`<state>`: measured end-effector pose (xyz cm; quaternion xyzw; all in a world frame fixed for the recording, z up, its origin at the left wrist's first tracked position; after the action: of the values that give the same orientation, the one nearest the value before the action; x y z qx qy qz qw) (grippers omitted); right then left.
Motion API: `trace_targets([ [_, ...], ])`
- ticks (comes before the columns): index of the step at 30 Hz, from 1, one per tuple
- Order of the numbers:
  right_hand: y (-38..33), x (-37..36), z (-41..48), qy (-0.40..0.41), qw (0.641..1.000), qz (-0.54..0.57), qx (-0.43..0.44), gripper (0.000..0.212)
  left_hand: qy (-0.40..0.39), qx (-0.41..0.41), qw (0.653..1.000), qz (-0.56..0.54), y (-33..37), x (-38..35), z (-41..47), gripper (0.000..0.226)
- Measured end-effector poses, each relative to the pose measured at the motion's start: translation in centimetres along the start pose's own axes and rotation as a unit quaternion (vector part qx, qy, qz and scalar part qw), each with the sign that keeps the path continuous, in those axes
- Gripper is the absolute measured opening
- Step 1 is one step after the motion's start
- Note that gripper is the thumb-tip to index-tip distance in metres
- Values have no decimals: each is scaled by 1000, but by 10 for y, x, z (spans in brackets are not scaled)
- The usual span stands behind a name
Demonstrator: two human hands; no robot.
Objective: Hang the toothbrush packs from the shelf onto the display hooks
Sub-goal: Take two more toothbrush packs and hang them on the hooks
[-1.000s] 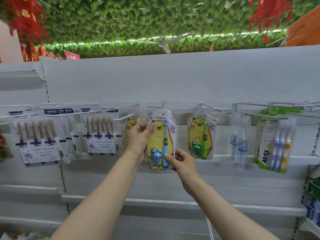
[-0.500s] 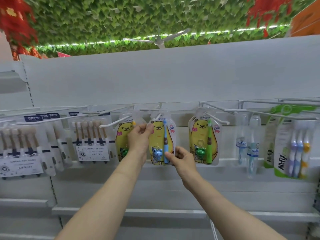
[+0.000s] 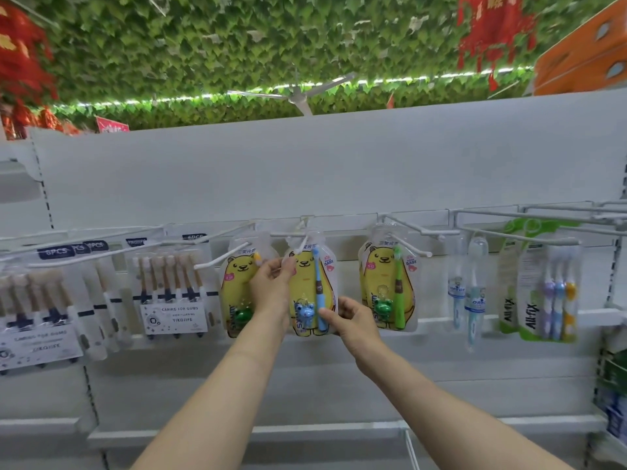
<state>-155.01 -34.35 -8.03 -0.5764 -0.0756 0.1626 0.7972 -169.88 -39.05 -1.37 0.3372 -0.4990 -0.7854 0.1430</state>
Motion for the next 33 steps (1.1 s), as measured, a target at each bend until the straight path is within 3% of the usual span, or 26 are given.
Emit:
trace_targets([
  [4,-6,1,-9,-8,999,-30,-34,19,10,6,1000,22,2,0,-17,27],
  [9,-24,15,-39,17,989,-129,-69,52,18,32,995,97,12,9,-55,64],
  [12,-47,37,-69,25,973,-216,-81,61,25,27,981,189,28,14,-89,69],
  [14,-75,53,-97,15,958,-281,-60,56,-15,-11,960,281,47,12,-116,65],
  [16,-109,72,-129,2,927,-374,-19,52,-88,-64,921,373,69,4,-149,62],
  [19,-161,103,-184,-25,840,-541,43,50,-184,-129,838,498,94,-9,-206,63],
  [25,-216,173,-271,-18,684,-724,89,47,-239,-230,728,600,107,-41,-313,58],
  [28,-232,210,-309,-8,646,-759,82,48,-254,-248,707,612,107,-71,-354,58],
  [33,-257,290,-359,29,627,-775,74,51,-299,-266,697,595,100,-144,-420,56],
])
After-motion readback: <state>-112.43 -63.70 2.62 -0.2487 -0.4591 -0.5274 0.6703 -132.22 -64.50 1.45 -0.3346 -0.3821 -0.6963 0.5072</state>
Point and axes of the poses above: each hand's wrist, its own z-axis towards the middle knuckle, its own x-axis out of the back of the hand, y = z × x, the point moved 5 cm from there along z, towards the middle knuckle, and after that the axes turned 4 degrees about -z, right-handed, at the moved point
